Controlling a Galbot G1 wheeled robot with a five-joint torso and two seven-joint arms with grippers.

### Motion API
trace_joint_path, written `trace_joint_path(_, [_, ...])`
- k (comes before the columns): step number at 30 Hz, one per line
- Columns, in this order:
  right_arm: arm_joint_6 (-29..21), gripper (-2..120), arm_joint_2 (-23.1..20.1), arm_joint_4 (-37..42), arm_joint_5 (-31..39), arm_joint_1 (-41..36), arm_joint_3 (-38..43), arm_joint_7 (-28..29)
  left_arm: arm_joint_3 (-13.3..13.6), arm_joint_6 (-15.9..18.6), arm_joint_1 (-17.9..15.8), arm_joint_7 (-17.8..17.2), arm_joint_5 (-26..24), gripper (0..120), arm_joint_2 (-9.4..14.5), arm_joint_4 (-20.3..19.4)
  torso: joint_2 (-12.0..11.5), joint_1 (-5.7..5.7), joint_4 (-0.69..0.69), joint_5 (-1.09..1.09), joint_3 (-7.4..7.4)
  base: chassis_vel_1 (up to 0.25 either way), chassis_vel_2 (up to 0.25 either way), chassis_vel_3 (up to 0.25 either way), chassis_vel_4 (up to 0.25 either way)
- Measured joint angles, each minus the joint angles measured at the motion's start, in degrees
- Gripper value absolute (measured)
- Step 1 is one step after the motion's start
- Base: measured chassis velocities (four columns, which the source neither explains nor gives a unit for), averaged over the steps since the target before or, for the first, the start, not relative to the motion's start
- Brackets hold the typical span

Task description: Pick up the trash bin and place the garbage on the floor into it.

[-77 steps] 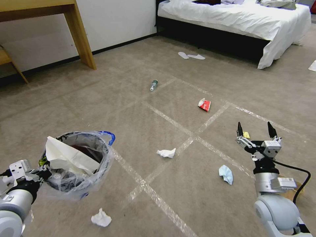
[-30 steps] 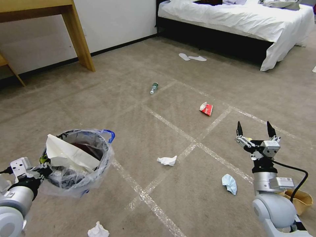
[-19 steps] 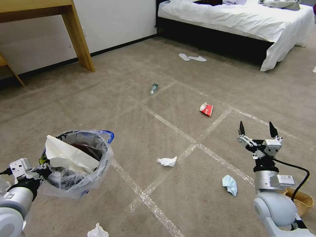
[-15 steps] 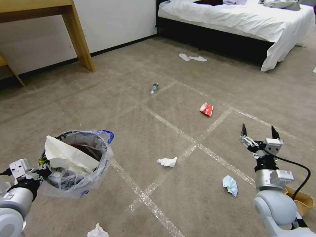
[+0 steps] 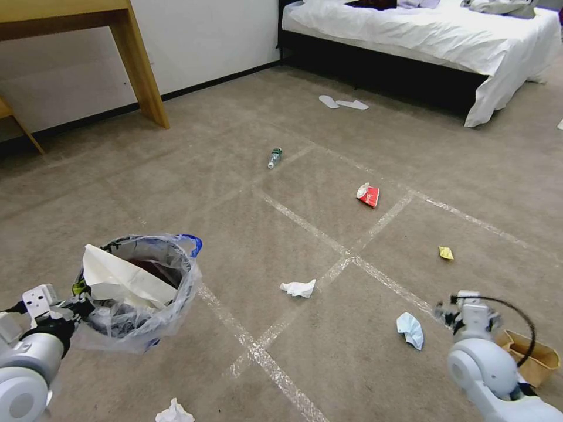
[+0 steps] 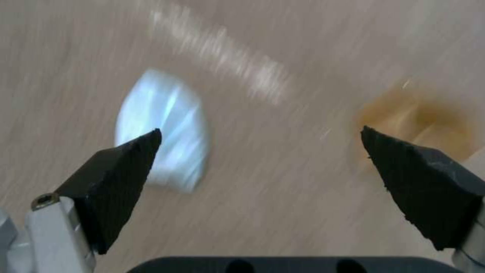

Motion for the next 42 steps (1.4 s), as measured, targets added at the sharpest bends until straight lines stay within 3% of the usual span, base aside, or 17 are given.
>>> trace_joint_path(4, [-1.1,100,3.4,-6.2,5.8,3.8,-1.5,2.8,0.5,-0.1,-0.3,0.1,0.3,0,0.3,0.8,0.0,0.00,-0.01,-0.04,0.00,0.000,0.000,0.000,0.000])
trace_joint_path(10, [1.3,100,7.5,-17.0,4.7,10.3,-3.2,0.6,0.1,-0.3,0.3,0.2,0.3,0,0.4,1.1,0.0,0.00,0.01,-0.01,0.00,0.000,0.000,0.000,0.000])
trace_joint_path(18, [4.2,100,8.7,-24.3,0.8,15.8,-4.8,-4.4,0.0,-0.4,0.4,0.2,0.4,0,0.3,1.1,0.0,0.00,0.00,-0.03,0.00,0.000,0.000,0.000,0.000])
trace_joint_path(34, [7.2,99,11.6,-34.5,-2.4,21.5,-7.2,-7.1,-0.4,-0.7,1.0,0.2,0.4,0,0.3,0.8,0.0,0.00,0.00,-0.02,0.00,0.000,0.000,0.000,0.000])
trace_joint_path(39, [9.0,84,12.6,-37.4,-4.7,22.7,-7.3,-8.6,-0.6,-0.9,1.1,0.2,0.3,0,0.5,1.0,0.0,-0.01,-0.01,-0.08,-0.04,0.000,0.000,0.000,0.000])
trace_joint_path(42, [9.3,81,12.7,-37.5,-5.0,22.7,-7.3,-8.9,-0.6,-1.0,1.1,0.2,0.3,0,0.5,1.2,0.0,-0.02,0.00,-0.09,-0.04,0.000,0.000,0.000,0.000])
